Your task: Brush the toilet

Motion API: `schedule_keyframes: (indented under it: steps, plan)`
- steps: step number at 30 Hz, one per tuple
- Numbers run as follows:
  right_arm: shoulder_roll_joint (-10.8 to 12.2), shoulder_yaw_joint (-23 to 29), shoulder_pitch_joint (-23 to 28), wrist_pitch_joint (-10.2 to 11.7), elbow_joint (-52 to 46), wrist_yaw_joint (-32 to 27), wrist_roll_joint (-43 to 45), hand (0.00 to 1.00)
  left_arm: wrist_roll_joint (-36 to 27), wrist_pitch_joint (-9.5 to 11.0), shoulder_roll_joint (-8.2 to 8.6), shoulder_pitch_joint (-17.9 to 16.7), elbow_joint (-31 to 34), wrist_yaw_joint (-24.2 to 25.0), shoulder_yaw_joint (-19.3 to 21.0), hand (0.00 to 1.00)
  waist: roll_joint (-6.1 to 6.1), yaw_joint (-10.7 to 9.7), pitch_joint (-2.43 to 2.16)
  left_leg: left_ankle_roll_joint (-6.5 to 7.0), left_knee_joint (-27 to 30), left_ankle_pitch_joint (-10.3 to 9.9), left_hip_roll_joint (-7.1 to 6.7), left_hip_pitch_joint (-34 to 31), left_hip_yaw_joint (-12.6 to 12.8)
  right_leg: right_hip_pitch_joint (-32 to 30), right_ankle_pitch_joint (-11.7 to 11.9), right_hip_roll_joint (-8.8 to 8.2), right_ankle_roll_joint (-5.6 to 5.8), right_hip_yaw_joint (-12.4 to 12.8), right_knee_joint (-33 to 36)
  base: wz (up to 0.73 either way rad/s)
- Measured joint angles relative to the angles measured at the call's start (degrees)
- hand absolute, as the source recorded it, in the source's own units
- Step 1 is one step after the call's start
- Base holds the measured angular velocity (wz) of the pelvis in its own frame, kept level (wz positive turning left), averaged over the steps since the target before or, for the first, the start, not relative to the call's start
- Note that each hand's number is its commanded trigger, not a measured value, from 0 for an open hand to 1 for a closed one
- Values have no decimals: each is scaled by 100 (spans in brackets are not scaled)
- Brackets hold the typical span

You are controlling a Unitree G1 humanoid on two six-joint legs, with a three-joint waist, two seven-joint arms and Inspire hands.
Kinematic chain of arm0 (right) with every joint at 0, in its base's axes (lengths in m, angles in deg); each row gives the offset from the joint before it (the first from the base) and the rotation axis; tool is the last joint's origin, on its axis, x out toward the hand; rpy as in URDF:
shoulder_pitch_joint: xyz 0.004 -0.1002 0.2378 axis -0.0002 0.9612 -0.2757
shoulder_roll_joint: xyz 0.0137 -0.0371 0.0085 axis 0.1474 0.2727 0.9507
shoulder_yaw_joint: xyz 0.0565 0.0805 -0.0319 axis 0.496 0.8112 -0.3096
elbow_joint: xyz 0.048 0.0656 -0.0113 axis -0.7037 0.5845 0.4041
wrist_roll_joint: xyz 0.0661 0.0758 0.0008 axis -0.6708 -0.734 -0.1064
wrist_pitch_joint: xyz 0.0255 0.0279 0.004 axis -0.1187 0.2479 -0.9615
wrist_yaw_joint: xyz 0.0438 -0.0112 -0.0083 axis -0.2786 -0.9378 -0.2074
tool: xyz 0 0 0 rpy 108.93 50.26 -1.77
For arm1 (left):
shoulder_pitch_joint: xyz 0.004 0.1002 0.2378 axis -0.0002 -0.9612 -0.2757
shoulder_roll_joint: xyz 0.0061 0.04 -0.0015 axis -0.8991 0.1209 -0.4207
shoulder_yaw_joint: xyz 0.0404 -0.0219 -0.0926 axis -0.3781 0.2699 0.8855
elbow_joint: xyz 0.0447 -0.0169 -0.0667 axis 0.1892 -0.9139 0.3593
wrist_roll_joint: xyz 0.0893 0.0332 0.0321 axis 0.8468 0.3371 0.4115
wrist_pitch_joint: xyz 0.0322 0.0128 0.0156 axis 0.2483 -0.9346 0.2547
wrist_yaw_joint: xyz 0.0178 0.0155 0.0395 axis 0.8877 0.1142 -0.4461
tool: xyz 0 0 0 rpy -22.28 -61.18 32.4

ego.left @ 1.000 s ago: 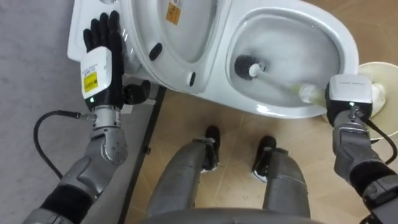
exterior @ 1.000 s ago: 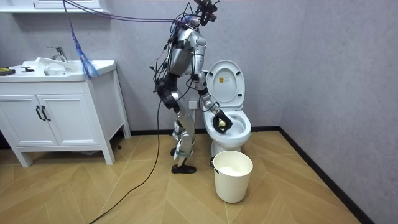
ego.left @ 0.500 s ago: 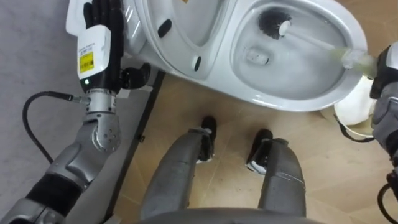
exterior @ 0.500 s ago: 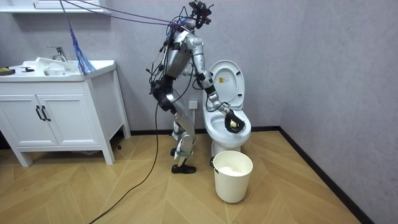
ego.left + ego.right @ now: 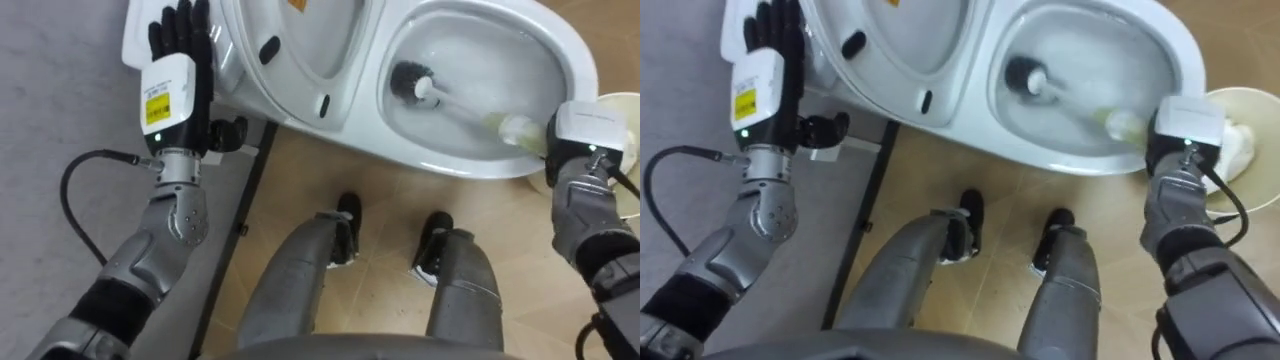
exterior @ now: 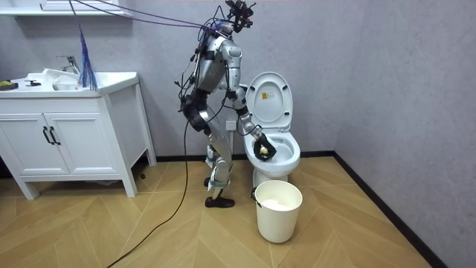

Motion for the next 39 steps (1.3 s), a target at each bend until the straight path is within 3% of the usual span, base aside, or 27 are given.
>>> schedule_keyframes:
  steps: [4,8,10,12,13,17,23,26,30,33,36,38,39]
  plan:
    - [53,85,263,-79,-404,170,220,100,-33,42,-23,-217,-26,-105,96,0,-14,-111,6,-42,-115,7,25,144,5,116,-4,69,-14,6,-134,-2]
    - [-119,61,373,-52,-350,260,395,100,-400,129,-34,-289,2,-197,87,0,-22,-133,10,-50,-103,13,50,205,-5,232,-4,80,-24,-7,-233,-1]
    - [-229,-130,228,78,-54,227,160,100,-500,174,-67,-278,-5,-213,35,0,-54,-116,32,-50,-83,13,49,215,-7,262,-3,64,-24,-20,-237,0]
    - [-436,-299,22,405,465,159,-274,100,-523,193,-164,-231,42,-183,-84,0,-76,-139,48,-47,-65,14,-5,208,-18,251,-59,-61,-15,-91,-149,17]
    - [-485,-270,-7,468,624,140,-348,100,-520,196,-195,-196,42,-157,-129,0,-79,-151,50,-45,-50,16,-43,201,-30,250,-101,-123,-11,-133,-89,40]
    - [-684,-147,-277,802,1282,191,-759,100,-467,194,-255,-111,247,-85,-183,0,-281,-108,75,-24,-39,28,-192,116,-28,60,-228,-304,24,-110,189,17]
    - [-997,-150,-519,806,1489,257,-757,100,-423,196,-282,-104,268,95,-141,0,-454,-62,92,-22,-43,29,-246,234,-6,108,-243,-330,49,10,250,-4]
    - [-908,-149,-470,759,1424,297,-737,100,-409,197,-280,-77,184,254,-74,0,-483,-50,104,-23,-49,28,-182,374,4,295,-240,-255,46,-15,160,-4]
    - [-422,-151,-76,758,1245,384,-579,100,-313,242,-265,-96,-315,338,-114,0,-463,-44,87,-29,-400,31,-60,978,-3,949,-136,-96,15,-121,-311,-12]
    - [-137,-139,351,801,1231,495,-520,100,-310,379,-201,-142,-635,424,-137,0,-456,-52,78,-43,-644,39,-100,1438,-2,1359,-127,-44,59,-124,-486,0]
    - [-50,126,861,827,1213,584,-455,100,-307,471,-139,-308,-960,528,-119,0,-355,-112,-28,-42,-845,39,-131,1819,-1,1739,-142,-56,93,-153,-688,-5]
    - [-5,302,1138,825,1240,639,-471,100,-306,471,-133,-435,-1054,606,-51,0,-363,-127,-44,-43,-1004,39,-138,2107,-2,1989,-151,-37,106,-142,-788,-7]
    - [48,437,1291,827,1236,667,-497,100,-306,471,-110,-593,-1066,674,86,0,-399,-141,-84,-54,-1096,46,-131,2268,-1,2144,-153,-10,107,-136,-888,-11]
